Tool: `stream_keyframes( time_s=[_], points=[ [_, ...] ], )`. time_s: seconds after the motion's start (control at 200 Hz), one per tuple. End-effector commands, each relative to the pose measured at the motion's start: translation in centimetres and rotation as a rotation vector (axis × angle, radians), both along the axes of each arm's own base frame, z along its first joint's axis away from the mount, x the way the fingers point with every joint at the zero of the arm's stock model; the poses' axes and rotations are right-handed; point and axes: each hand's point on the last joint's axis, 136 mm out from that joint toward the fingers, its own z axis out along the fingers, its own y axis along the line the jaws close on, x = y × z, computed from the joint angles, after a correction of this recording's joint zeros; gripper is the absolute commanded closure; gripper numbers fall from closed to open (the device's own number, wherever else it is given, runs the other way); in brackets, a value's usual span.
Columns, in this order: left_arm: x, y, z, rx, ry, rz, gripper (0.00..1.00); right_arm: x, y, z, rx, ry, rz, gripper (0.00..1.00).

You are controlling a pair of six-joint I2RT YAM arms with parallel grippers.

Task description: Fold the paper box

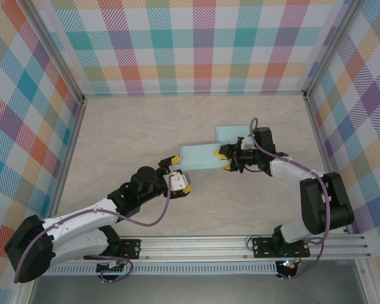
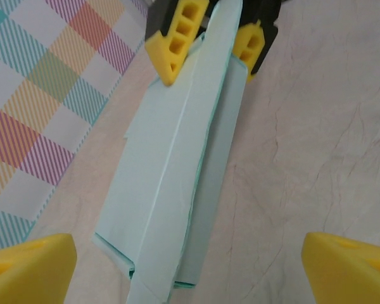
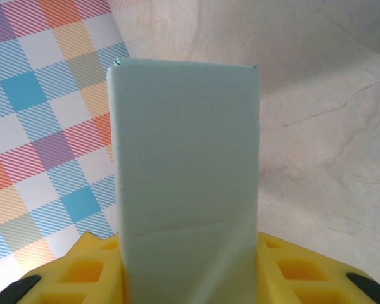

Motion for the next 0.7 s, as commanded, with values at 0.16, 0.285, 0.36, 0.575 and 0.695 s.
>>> stream_keyframes(
  time_s=[0.16,0.285,0.36,0.575,0.695],
  points=[
    [2.5,0.2,0.7,0.151,-0.137,0.068,0.17,-1.7,0.0,0.7,0.033,0.048,0.033,0.67],
    [2.8,0.0,-0.2,0.209,-0.128,0.057,0.21,-1.7,0.1,0.7,0.040,0.051,0.036,0.67],
    [2.9,0.0,-0.6,0.235,-0.125,0.049,0.23,-1.7,0.2,0.6,0.043,0.054,0.039,0.67],
    [2.3,-0.6,-1.5,0.270,-0.100,-0.001,0.20,-1.7,0.2,0.5,0.046,0.057,0.040,0.67],
    [3.0,-0.2,-2.1,0.318,-0.109,0.029,0.21,-1.7,0.3,0.6,0.050,0.058,0.043,0.67]
  ],
)
